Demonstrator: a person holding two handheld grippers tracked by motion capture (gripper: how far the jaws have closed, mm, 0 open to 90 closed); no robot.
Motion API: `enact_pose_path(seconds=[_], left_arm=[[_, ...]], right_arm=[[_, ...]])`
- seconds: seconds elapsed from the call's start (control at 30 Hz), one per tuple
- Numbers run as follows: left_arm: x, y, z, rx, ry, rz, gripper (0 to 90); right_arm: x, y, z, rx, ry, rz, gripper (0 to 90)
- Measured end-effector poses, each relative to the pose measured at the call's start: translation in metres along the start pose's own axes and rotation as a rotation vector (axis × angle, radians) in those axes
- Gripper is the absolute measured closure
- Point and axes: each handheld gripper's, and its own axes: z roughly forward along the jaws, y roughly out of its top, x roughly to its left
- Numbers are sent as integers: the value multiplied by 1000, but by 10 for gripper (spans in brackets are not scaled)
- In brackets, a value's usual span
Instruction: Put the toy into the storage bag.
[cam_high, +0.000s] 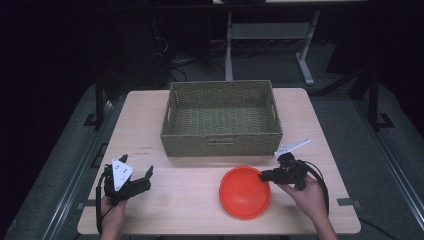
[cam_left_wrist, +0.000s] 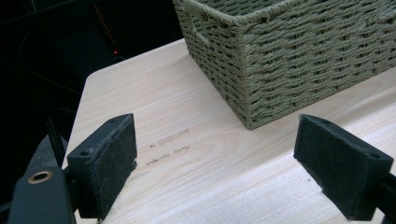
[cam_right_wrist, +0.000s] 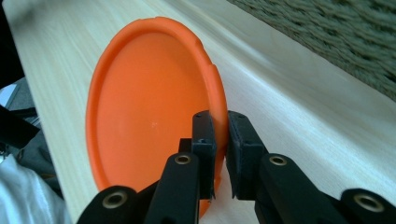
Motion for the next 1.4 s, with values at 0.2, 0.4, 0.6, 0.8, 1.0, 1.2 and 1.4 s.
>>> enact_pose_path(seconds=[0.2,0.4,0.6,0.8,1.0,1.2,1.4], left_arm=[[1,0,0,-1,0,-2,127],[1,0,0,1,4,-5,127],[1,-1,-1,0,4,-5,127],[1,-1,-1,-1,4,-4,127],[1,0,-1,-1,5,-2,127],[0,0,-1,2,4,-4,127],[1,0,-1,-2,4,0,127]], right_arm=[[10,11,-13,-6,-1,-41,821],[20,24,-33,-24,-47,-79,822],[23,35,-46,-25,-77,-95,823],[22,43,-53,-20,-88,-96,823],[19,52,-57,-3,-109,-103,822],[19,65,-68,-18,-120,-115,823],[24,76,-77,-21,-116,-123,822]])
